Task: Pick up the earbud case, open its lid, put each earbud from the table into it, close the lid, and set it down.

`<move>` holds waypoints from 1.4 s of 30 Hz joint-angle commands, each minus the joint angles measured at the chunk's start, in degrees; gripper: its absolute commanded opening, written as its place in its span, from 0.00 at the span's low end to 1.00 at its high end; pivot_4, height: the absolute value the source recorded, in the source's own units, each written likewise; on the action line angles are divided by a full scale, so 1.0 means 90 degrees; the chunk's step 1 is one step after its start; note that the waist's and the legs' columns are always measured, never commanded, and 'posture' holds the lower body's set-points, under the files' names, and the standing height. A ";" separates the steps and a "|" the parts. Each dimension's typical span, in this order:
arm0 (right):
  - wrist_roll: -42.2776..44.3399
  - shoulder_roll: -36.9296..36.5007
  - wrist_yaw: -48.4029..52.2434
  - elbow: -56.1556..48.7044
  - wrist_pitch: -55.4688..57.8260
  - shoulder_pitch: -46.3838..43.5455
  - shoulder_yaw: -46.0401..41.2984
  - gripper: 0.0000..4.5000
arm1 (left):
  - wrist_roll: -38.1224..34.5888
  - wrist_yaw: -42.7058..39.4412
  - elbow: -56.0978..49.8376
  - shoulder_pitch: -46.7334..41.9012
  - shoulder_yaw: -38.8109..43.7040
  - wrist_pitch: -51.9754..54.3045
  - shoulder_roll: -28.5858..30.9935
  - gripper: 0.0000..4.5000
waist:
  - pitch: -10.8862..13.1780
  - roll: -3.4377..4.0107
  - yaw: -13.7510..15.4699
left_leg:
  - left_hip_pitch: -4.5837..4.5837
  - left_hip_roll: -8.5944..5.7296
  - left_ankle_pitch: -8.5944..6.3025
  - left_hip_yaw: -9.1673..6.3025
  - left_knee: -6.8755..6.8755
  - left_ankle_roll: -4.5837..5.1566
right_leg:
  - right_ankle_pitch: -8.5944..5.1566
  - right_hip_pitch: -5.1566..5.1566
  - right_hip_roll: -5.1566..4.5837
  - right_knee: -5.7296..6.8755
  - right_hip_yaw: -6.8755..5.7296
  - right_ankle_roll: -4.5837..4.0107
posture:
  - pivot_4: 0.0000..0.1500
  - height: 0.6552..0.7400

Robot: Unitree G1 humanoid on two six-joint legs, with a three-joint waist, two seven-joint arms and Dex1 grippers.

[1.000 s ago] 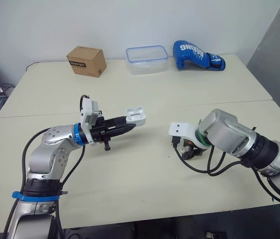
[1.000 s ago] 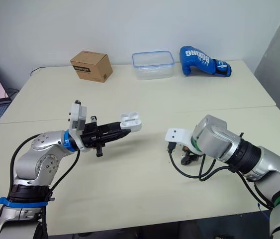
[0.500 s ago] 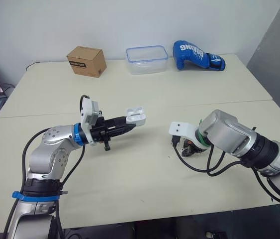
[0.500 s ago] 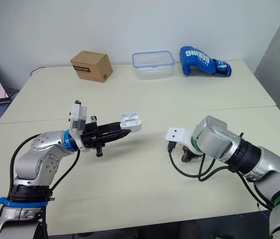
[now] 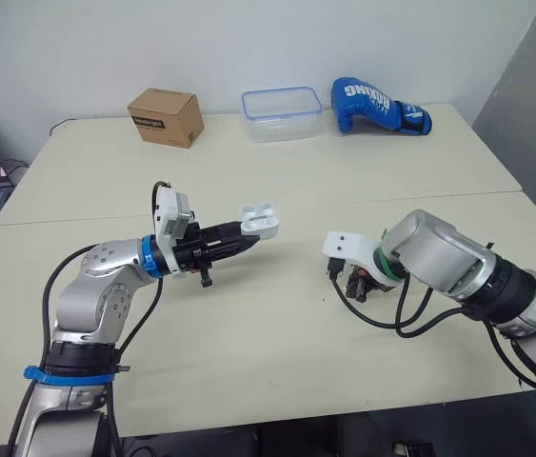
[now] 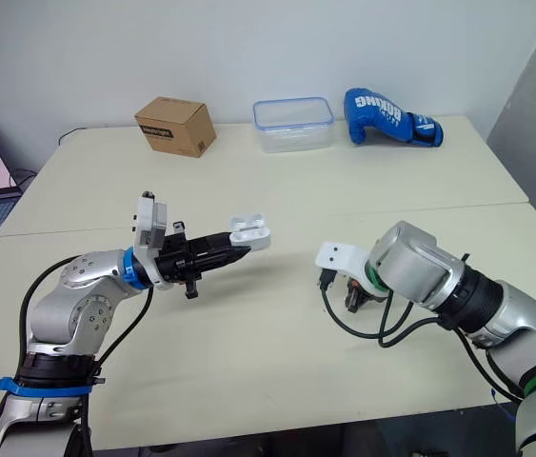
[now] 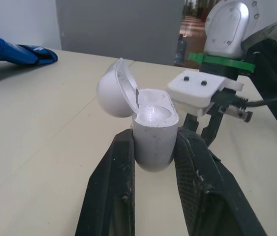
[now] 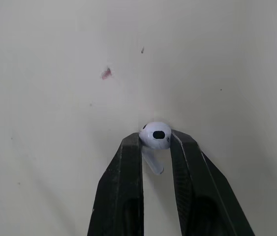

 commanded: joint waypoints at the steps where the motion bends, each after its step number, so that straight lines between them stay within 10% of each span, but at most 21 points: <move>1: 0.0468 -0.0105 -0.0147 -0.0512 0.0355 0.0191 -0.1152 0.09 | 0.0005 0.0089 -0.0047 0.0031 0.0099 -0.0216 -0.0074 0.17 | 0.0000 0.0000 0.0013 | -0.0001 0.0000 0.0000 0.0000 0.0000 0.0000 | 0.0000 0.0000 0.0000 -0.0001 0.0000 0.0000 | 1.00 0.89; 19: 0.2952 0.4429 -0.3936 -0.1056 0.1751 0.0538 -0.7452 0.09 | 0.0267 0.0222 0.0448 -0.0284 -0.0088 -0.0718 -0.0604 0.17 | -0.0003 0.0001 0.0013 | -0.0001 -0.0003 0.0004 0.0021 0.0006 -0.0006 | 0.0001 -0.0043 -0.0010 0.0072 0.0005 -0.0002 | 1.00 0.89; 42: 0.2911 0.4841 -0.5655 -0.2241 -0.0245 0.1751 -0.5693 0.09 | 0.0218 -0.0709 0.1549 -0.1571 -0.0400 -0.0228 -0.0793 0.17 | -0.0007 0.0005 -0.0045 | 0.0008 -0.0001 0.0005 0.0035 0.0005 -0.0007 | 0.0001 -0.0048 -0.0010 0.0083 0.0007 -0.0002 | 1.00 0.89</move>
